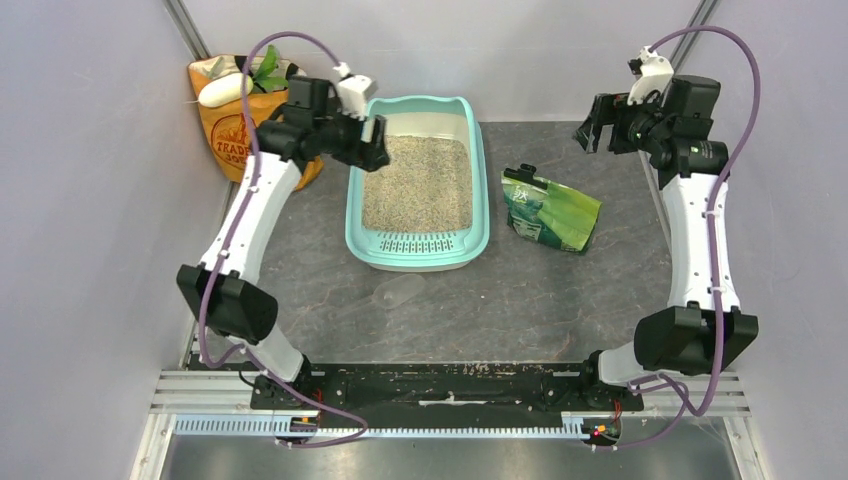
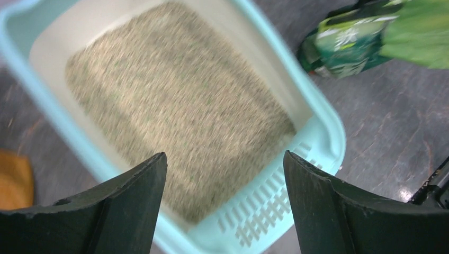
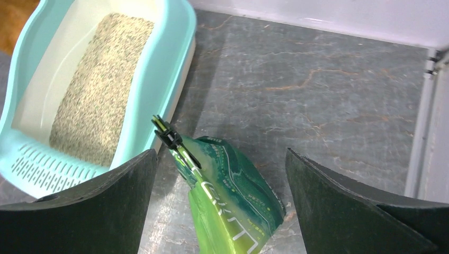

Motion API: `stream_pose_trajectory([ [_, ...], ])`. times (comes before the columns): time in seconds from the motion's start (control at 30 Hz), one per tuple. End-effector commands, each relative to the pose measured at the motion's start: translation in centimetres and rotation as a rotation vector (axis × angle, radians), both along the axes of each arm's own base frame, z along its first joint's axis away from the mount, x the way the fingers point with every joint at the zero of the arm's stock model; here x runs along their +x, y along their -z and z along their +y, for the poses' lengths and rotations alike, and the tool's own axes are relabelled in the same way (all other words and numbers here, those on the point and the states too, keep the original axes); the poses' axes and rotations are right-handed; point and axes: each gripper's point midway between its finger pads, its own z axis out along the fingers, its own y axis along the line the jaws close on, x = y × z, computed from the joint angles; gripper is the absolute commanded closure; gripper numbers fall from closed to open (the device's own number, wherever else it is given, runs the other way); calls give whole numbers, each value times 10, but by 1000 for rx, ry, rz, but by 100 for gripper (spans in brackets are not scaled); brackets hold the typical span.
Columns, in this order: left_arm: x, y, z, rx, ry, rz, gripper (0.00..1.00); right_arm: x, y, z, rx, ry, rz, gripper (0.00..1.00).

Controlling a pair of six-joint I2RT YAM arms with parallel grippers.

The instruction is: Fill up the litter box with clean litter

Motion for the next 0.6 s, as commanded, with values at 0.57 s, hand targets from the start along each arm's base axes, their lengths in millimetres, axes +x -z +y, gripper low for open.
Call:
stream_pose_trajectory([
  [0.57,-51,73,176,197,-497,212,9,-51,84,-55,-26,367,277,3],
])
